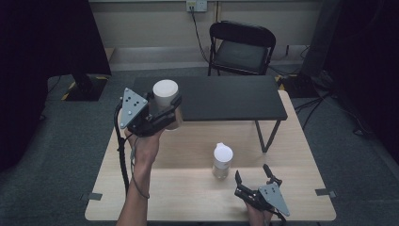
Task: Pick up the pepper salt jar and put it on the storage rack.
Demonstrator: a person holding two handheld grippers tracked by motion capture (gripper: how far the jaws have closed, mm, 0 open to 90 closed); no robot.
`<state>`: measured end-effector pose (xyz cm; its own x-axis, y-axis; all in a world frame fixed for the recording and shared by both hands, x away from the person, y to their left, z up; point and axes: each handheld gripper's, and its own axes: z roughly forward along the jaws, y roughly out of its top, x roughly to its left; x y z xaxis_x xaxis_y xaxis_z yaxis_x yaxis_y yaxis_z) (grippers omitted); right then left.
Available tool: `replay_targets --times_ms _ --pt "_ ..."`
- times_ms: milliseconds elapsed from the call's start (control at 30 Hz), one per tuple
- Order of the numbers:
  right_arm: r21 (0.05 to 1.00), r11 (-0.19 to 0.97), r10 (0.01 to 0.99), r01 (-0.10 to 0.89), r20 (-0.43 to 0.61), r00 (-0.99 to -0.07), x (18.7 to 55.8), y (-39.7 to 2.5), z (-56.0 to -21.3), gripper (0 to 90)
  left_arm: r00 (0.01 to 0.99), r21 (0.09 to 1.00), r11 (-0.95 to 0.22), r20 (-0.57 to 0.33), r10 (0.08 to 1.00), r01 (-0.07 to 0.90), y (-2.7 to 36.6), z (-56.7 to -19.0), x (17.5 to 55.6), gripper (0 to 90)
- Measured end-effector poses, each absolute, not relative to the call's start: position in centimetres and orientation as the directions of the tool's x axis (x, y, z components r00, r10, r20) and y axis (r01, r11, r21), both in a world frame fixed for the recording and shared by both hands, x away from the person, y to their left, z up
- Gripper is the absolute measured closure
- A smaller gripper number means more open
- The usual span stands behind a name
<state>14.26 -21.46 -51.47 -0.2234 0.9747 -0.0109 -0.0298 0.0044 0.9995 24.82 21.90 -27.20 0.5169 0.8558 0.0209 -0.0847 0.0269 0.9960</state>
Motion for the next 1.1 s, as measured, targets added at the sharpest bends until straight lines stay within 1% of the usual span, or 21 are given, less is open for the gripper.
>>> replay_targets --times_ms 433,633,767,1100 --pt "1.0 0.004 0.974 -0.03 -0.01 -0.226 14.3 -21.5 -51.5 1.3 0.488 0.997 0.025 0.012 0.873 -0.068 20.5 -26.8 27.5 34.5" --pt "1.0 0.004 0.973 -0.03 -0.011 -0.229 14.3 -21.5 -51.5 1.3 0.438 0.998 0.007 0.022 0.898 -0.066 19.3 -27.5 28.7 34.5" --pt "1.0 0.004 0.973 -0.03 -0.01 -0.229 14.3 -21.5 -51.5 1.3 0.436 0.998 0.031 -0.004 0.9 -0.055 19.4 -27.9 29.2 34.5" --pt "1.0 0.003 0.973 -0.03 -0.01 -0.23 14.3 -21.6 -51.5 1.3 0.427 0.999 0.039 -0.022 0.904 -0.03 19.2 -28.4 30.5 34.4"
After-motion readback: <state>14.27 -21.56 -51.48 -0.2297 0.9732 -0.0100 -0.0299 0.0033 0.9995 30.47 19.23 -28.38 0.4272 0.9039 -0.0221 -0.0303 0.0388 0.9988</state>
